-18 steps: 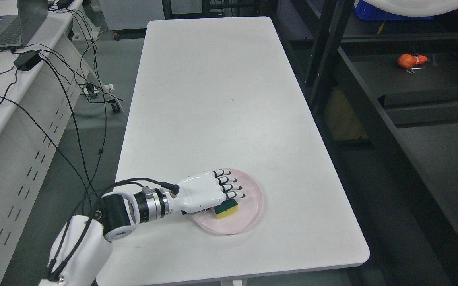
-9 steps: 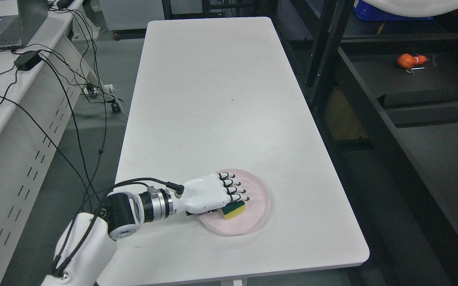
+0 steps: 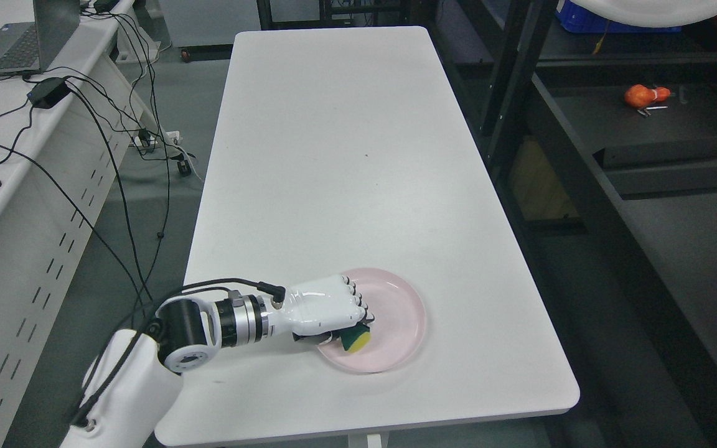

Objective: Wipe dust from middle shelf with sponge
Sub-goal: 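Lift the sponge off the plate with the left hand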

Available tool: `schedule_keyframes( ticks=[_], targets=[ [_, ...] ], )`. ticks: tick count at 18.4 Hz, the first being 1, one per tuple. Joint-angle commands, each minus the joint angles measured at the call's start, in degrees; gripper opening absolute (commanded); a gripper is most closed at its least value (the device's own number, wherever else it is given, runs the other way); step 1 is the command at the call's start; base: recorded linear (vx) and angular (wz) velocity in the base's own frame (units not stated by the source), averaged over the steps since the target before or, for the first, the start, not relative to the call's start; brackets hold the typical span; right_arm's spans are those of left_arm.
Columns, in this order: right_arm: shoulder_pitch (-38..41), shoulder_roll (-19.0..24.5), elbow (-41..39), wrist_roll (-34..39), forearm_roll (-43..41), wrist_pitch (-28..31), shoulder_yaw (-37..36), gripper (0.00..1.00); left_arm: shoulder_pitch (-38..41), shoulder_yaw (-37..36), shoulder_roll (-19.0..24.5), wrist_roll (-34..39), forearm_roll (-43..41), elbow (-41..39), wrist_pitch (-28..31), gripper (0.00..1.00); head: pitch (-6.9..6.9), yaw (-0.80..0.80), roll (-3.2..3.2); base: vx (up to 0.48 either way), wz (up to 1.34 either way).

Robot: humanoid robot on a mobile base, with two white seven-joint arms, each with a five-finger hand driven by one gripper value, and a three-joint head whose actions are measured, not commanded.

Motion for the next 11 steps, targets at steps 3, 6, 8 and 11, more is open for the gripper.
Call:
schedule_keyframes(
  ticks=[3,6,8,11],
  targets=[
    [0.0,-1.0,-1.0,-0.3,0.0,4.2,0.0,1.0,-3.2,8.2,0.9,-0.1,10.4,-3.1,0.0,0.0,0.0,0.0,0.0,-0.012,0.0],
    [0.0,-1.0,-1.0,-0.3,0.0,4.2,0.0,1.0,-3.8,12.1,1.9,-0.1,12.2,-5.4,0.0,0.0,0.0,0.0,0.0,-0.023,0.01],
    [0.0,-1.0,-1.0,-0.4,0.0,4.2,0.0,1.0,-3.1,13.6,2.3,-0.1,12.6,-6.3,0.0,0.0,0.0,0.0,0.0,-0.038,0.02],
    [0.0,-1.0,-1.0,-0.4,0.0,4.2,0.0,1.0,-2.7,15.9,2.2,-0.1,13.2,-6.5,0.0,0.0,0.0,0.0,0.0,-0.062,0.04]
  ],
)
